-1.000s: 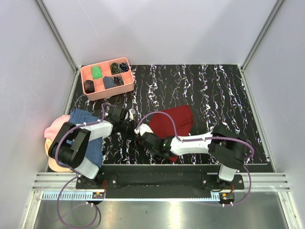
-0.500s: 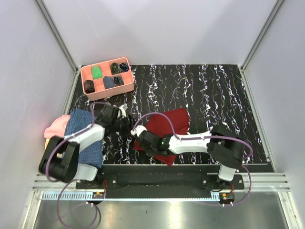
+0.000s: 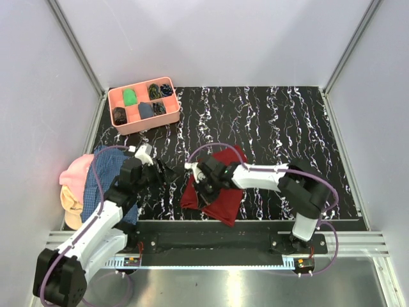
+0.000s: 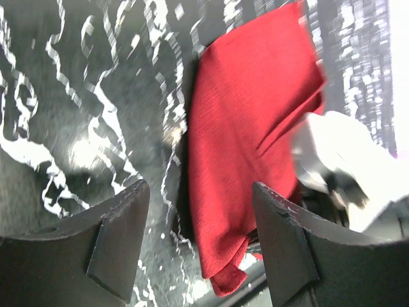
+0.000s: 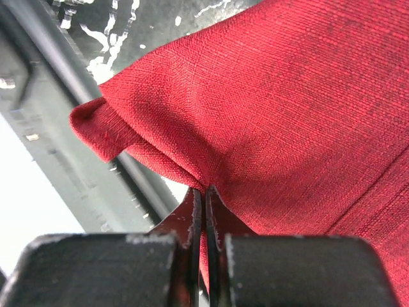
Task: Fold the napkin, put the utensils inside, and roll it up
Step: Roll the napkin with the utensil
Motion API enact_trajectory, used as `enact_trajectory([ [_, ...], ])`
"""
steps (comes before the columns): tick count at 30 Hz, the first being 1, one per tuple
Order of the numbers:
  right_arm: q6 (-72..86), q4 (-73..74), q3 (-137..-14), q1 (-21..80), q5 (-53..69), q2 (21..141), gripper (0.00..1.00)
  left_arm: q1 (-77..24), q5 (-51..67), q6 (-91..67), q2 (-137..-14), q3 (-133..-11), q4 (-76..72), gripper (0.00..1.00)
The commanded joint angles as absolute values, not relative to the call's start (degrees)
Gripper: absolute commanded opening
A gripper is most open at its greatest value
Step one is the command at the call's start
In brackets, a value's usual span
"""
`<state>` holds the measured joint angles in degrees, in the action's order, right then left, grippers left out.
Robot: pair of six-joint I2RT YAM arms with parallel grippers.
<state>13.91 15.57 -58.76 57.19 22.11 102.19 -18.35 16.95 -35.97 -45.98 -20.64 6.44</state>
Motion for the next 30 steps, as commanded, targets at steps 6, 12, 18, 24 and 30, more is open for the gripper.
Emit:
enact_trajectory([
  [6, 16.0, 18.9, -65.7, 48.0, 47.6, 109.3, 0.0, -24.2, 20.3, -33.5, -42.7, -12.8, -13.5, 0.7],
  [12, 16.3, 20.0, -67.9, 44.0, 54.5, 114.5, 0.0, -27.9, 22.4, -31.1, -47.8, -11.5, -19.9, 0.72],
  [18, 16.8, 20.5, -69.8, 41.3, 58.9, 119.3, 0.0, -28.7, 23.3, -28.6, -51.7, -11.3, -21.3, 0.72],
  [24, 17.2, 21.2, -71.5, 39.8, 61.7, 123.0, 0.0, -29.7, 25.8, -28.3, -53.7, -10.5, -23.1, 0.72],
  [30, 17.3, 21.9, -72.7, 38.3, 62.9, 125.5, 0.0, -30.9, 26.8, -28.7, -54.1, -9.1, -24.9, 0.72],
])
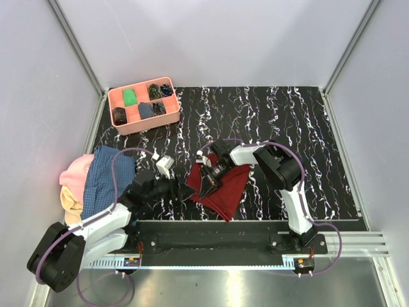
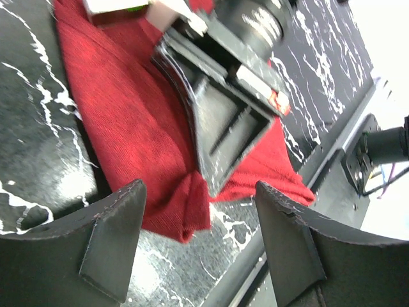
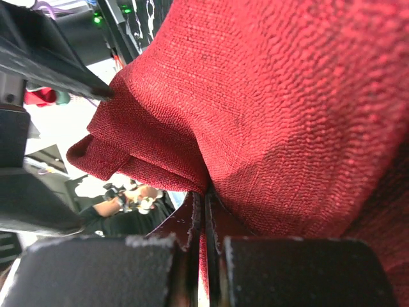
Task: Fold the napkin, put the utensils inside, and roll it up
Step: Roll the napkin with the utensil
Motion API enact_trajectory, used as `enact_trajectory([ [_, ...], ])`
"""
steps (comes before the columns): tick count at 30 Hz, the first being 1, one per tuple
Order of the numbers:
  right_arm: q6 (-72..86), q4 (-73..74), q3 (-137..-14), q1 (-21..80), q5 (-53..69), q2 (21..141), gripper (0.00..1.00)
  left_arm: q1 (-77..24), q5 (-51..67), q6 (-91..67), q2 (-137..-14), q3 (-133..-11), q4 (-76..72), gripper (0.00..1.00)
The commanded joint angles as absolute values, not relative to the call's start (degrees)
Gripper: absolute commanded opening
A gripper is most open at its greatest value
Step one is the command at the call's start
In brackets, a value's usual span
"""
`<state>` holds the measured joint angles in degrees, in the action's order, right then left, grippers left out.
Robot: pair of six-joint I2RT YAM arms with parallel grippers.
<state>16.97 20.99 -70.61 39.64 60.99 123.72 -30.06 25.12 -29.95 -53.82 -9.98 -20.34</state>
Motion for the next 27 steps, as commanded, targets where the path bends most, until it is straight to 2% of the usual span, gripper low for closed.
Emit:
enact_trajectory([
  [1, 17.2, 22.1, -72.8, 38.2, 63.2, 125.7, 0.0, -31.2, 26.5, -28.3, -54.2, -9.0, -24.3, 0.72],
  [8, 17.0, 22.4, -73.3, 37.8, 63.8, 126.7, 0.0, -31.4, 24.9, -26.8, -56.6, -9.4, -23.8, 0.69],
  [12, 16.9, 22.6, -73.3, 37.6, 63.8, 127.2, 0.0, -31.6, 25.0, -26.4, -58.7, -10.0, -24.5, 0.59],
  [18, 17.1, 22.6, -73.6, 37.0, 64.1, 127.6, 0.0, -31.9, 24.7, -25.9, -60.3, -10.5, -23.6, 0.49],
  [22, 17.4, 22.6, -73.9, 36.7, 64.2, 127.4, 0.0, -32.0, 22.1, -25.8, -61.4, -11.9, -21.1, 0.34],
  [23, 17.5, 22.6, -73.9, 36.6, 64.2, 127.2, 0.0, -32.0, 21.6, -25.8, -61.7, -12.0, -20.7, 0.24],
  [25, 17.8, 22.7, -74.2, 36.5, 64.2, 126.6, 0.0, -32.0, 20.1, -26.0, -62.4, -12.9, -19.2, 0.13],
  [26, 17.8, 22.7, -74.3, 36.4, 64.1, 126.2, 0.0, -32.0, 19.4, -26.3, -62.7, -13.3, -18.3, 0.03],
  [27, 17.9, 22.7, -74.4, 36.4, 64.1, 125.7, 0.0, -32.0, 18.8, -26.6, -62.9, -14.3, -16.0, 0.0],
])
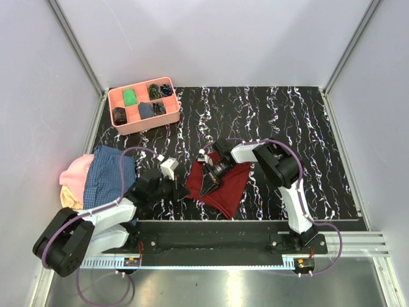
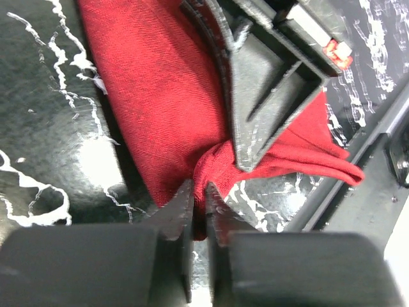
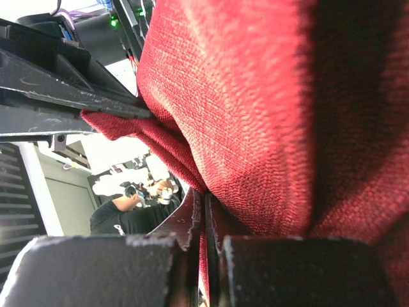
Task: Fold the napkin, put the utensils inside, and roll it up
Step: Roll the napkin with the utensil
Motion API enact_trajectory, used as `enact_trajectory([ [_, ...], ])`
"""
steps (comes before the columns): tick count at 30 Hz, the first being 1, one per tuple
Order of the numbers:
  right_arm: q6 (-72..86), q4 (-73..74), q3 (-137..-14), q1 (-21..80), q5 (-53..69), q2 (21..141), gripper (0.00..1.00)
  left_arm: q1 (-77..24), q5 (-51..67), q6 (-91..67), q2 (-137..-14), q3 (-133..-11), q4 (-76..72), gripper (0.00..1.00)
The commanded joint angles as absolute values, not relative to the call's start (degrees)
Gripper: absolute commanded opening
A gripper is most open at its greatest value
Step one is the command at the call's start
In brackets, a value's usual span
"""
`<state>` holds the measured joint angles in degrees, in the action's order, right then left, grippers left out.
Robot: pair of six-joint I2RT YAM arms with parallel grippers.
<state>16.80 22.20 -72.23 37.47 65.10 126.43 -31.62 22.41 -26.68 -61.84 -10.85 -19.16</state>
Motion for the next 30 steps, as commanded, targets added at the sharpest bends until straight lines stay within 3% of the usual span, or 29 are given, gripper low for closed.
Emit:
enact_trajectory([
  [1, 18.0, 22.8, -74.4, 36.2, 63.9, 124.6, 0.0, -32.0, 17.5, -27.0, -63.0, -15.0, -14.6, 0.0],
  [8, 17.5, 24.1, -72.2, 35.5, 56.5, 114.7, 0.39, -32.0, 17.0, -30.4, -65.3, -21.0, -3.1, 0.0],
  [9, 17.1, 24.3, -71.5, 35.5, 55.2, 113.5, 0.5, -32.0, 17.1, -30.7, -65.7, -22.1, -2.2, 0.0],
  [12, 14.3, 24.2, -68.3, 35.5, 49.7, 106.6, 0.61, -31.9, 19.1, -31.0, -68.1, -24.3, 0.0, 0.0],
  [21, 10.1, 16.9, -53.6, 38.7, 31.8, 88.3, 0.73, -29.8, 25.0, -30.7, -75.6, -30.8, 6.9, 0.0],
  [30, 10.9, 11.1, -49.7, 54.2, 11.9, 82.6, 0.77, -27.2, 29.5, -30.6, -80.5, -33.6, 9.2, 0.0],
])
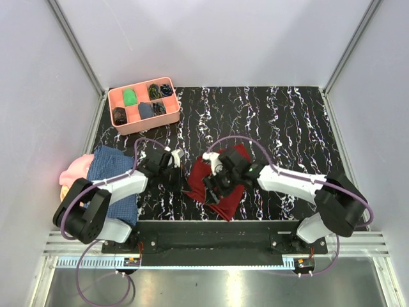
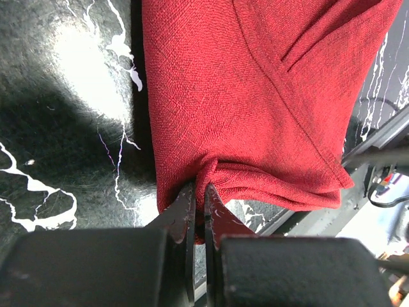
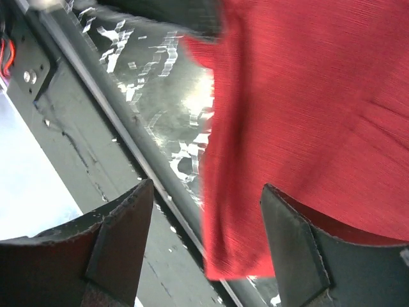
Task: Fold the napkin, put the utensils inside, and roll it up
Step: Roll the napkin with the utensil
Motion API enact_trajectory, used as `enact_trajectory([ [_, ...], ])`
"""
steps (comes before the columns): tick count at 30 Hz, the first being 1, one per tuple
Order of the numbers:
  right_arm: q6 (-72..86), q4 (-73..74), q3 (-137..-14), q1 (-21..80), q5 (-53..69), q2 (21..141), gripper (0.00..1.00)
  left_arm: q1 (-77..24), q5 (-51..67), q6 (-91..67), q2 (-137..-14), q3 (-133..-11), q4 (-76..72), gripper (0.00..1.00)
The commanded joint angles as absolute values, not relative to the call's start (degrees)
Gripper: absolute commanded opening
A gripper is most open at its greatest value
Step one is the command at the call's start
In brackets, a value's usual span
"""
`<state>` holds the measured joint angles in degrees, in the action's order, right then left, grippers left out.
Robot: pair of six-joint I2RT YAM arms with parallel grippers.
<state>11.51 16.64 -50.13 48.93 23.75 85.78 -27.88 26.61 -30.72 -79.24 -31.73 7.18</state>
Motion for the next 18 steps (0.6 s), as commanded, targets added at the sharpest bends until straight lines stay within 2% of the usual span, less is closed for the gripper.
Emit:
enact_trajectory([
  [1, 11.0, 10.9, -49.7, 55.0, 8.7, 82.4, 0.76, -27.1, 29.6, -30.5, -80.7, -33.7, 9.2, 0.0],
  [18, 11.3, 11.9, -49.1, 66.1, -3.9, 88.9, 0.72, -26.2, 31.9, -31.0, -81.8, -34.6, 9.6, 0.0],
])
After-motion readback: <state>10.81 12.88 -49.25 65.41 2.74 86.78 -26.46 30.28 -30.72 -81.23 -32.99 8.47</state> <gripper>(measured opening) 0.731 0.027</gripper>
